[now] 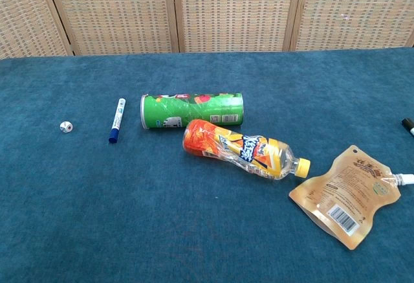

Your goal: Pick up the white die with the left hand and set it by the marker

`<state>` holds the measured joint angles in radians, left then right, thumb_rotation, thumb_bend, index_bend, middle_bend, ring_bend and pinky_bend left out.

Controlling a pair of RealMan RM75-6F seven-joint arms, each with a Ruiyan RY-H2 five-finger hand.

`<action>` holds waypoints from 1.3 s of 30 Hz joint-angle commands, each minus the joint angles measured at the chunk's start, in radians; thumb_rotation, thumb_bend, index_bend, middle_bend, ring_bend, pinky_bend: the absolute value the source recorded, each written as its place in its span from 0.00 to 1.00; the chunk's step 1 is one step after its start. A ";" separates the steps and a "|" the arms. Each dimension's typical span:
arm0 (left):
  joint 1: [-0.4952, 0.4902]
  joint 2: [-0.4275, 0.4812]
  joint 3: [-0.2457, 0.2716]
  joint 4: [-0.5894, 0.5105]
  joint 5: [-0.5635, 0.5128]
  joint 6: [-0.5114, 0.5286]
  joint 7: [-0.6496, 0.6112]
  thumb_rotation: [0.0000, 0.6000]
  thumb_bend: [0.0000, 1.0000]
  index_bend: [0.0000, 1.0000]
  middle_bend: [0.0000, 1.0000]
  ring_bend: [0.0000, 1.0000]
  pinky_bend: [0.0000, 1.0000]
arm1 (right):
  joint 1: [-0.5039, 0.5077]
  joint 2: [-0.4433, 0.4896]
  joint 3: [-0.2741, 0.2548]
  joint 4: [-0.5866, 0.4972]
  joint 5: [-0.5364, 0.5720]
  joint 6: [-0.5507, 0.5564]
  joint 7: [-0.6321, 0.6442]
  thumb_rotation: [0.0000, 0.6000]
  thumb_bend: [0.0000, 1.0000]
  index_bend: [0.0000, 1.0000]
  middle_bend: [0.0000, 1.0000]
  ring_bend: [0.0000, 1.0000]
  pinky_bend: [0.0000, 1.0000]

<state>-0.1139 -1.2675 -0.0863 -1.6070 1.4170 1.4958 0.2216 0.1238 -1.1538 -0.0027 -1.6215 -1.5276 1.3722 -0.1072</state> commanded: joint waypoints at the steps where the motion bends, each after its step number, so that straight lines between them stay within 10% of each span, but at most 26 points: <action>1: 0.000 0.000 0.000 -0.001 0.000 0.001 0.000 1.00 0.15 0.00 0.00 0.00 0.00 | 0.000 0.000 0.000 0.001 0.001 -0.001 0.001 1.00 0.21 0.00 0.00 0.00 0.00; 28: -0.017 0.009 -0.006 -0.015 0.009 -0.016 -0.018 1.00 0.16 0.00 0.00 0.00 0.00 | -0.010 0.005 0.007 -0.009 -0.003 0.026 0.032 1.00 0.21 0.00 0.00 0.00 0.00; 39: -0.142 0.122 -0.069 -0.005 -0.044 -0.215 -0.109 1.00 0.16 0.08 0.00 0.00 0.00 | -0.002 -0.008 0.003 0.013 -0.004 0.007 0.026 1.00 0.21 0.00 0.00 0.00 0.00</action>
<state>-0.2148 -1.1824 -0.1322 -1.6198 1.3963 1.3341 0.1366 0.1212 -1.1625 0.0006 -1.6073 -1.5317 1.3799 -0.0800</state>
